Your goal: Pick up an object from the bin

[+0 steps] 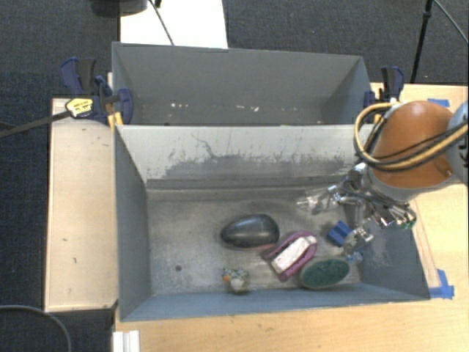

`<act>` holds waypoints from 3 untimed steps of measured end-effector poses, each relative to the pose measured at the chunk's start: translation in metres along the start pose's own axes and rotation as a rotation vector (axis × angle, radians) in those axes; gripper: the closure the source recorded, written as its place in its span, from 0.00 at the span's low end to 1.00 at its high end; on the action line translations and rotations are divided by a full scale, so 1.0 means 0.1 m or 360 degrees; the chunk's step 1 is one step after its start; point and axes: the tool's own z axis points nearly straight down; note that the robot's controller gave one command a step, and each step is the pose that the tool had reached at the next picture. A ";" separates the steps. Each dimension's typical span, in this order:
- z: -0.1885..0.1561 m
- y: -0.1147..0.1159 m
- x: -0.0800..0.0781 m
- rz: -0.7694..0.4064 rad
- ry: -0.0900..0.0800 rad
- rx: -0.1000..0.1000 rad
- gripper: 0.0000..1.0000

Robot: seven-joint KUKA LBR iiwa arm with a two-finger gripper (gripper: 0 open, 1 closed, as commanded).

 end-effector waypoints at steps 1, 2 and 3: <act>0.43 -0.47 0.01 -0.0393 -0.0018 -0.0016 0.00; 0.42 -0.52 0.03 -0.0396 -0.0020 0.0006 1.00; -1.45 -0.26 0.17 -0.0713 -0.0014 0.0015 1.00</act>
Offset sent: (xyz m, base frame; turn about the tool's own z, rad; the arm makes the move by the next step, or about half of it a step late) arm 0.0152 -0.0511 -0.0461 -0.2522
